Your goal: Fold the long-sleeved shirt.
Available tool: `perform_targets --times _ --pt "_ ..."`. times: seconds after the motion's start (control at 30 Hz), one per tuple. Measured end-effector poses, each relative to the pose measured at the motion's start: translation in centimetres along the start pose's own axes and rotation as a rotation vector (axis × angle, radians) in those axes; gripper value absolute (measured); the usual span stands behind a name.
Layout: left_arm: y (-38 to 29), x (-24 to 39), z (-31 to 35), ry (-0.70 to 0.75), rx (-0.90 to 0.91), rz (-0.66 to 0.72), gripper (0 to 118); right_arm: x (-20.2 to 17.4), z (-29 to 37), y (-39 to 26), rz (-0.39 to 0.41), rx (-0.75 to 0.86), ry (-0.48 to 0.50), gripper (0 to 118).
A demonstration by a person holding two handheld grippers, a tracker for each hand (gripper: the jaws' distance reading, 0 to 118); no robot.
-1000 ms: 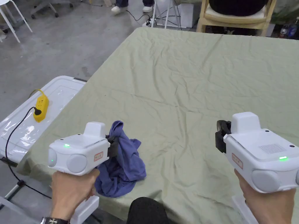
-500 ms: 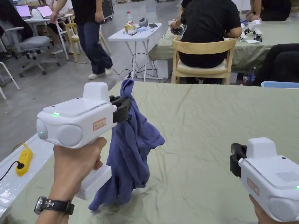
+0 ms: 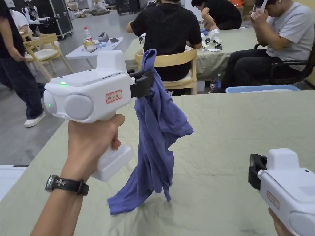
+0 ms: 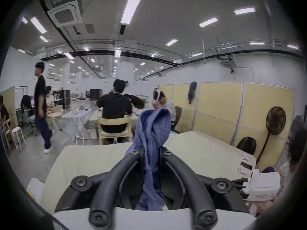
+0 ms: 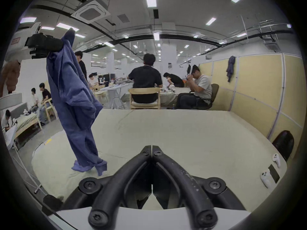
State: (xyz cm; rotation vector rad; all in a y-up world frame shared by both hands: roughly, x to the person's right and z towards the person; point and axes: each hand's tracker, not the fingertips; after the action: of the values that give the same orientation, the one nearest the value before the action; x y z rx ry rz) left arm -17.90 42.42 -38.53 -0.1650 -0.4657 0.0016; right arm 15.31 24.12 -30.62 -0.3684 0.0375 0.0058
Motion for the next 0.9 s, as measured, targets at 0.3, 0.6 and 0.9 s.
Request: perform_targets --times 0.3,0.6,0.9 --pt "-1.7 8.0 -9.5 -0.192 -0.054 0.003 15 7.6 0.7 -1.8 -0.061 -0.022 -0.138 2" --pt "-14.3 15.5 -20.9 -0.326 -0.350 0.012 15 13.3 0.5 -4.8 -0.109 -0.070 -0.237 2" --pt "-26.6 22.6 -28.4 -0.456 -0.600 0.002 15 16.3 -0.8 -8.9 -0.160 -0.160 -0.284 2"
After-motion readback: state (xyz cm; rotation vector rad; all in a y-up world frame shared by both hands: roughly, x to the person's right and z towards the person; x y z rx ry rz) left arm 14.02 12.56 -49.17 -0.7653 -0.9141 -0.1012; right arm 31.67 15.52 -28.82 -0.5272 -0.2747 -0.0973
